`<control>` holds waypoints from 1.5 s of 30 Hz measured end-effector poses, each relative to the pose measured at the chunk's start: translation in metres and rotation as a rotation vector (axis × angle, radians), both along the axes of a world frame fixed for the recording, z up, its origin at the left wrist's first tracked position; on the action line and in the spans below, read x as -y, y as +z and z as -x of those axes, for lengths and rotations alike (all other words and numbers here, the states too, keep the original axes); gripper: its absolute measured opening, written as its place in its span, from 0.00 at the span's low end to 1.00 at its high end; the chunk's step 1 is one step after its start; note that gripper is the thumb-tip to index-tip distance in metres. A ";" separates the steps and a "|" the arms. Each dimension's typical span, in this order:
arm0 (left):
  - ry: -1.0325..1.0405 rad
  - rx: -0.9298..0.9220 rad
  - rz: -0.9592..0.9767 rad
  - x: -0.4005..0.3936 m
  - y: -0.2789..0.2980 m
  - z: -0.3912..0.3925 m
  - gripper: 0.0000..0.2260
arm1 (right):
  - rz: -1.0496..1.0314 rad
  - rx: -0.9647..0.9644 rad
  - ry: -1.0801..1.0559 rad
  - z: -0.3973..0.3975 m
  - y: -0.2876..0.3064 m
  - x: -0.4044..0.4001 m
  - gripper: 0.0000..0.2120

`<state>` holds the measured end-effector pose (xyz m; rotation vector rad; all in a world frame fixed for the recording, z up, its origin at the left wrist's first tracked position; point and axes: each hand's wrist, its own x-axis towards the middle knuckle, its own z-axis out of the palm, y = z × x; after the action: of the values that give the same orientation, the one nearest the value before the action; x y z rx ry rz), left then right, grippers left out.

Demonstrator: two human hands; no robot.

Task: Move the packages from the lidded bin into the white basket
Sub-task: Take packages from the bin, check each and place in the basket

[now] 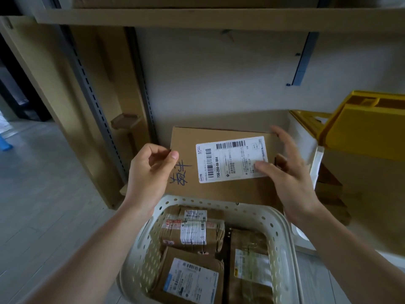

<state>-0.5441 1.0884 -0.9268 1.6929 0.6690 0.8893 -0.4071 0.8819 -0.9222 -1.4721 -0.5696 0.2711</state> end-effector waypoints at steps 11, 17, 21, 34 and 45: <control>-0.248 0.131 0.440 0.019 -0.005 -0.002 0.34 | -0.111 -0.176 0.045 0.007 0.006 -0.007 0.19; -0.084 0.149 0.337 0.020 -0.003 -0.004 0.25 | 0.047 -0.052 0.067 0.011 0.006 -0.006 0.15; -0.169 0.091 0.145 0.025 -0.006 -0.004 0.15 | 0.077 -0.053 0.043 0.010 0.004 -0.007 0.13; -0.258 0.138 0.138 0.021 -0.006 -0.004 0.25 | 0.045 0.018 0.082 0.001 -0.002 -0.001 0.13; -0.201 0.151 0.107 0.018 -0.007 -0.007 0.21 | 0.011 0.024 0.077 -0.001 -0.006 -0.001 0.18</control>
<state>-0.5373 1.0706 -0.9340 1.5495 0.4285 0.8145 -0.4057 0.8828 -0.9286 -1.4672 -0.6456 0.3172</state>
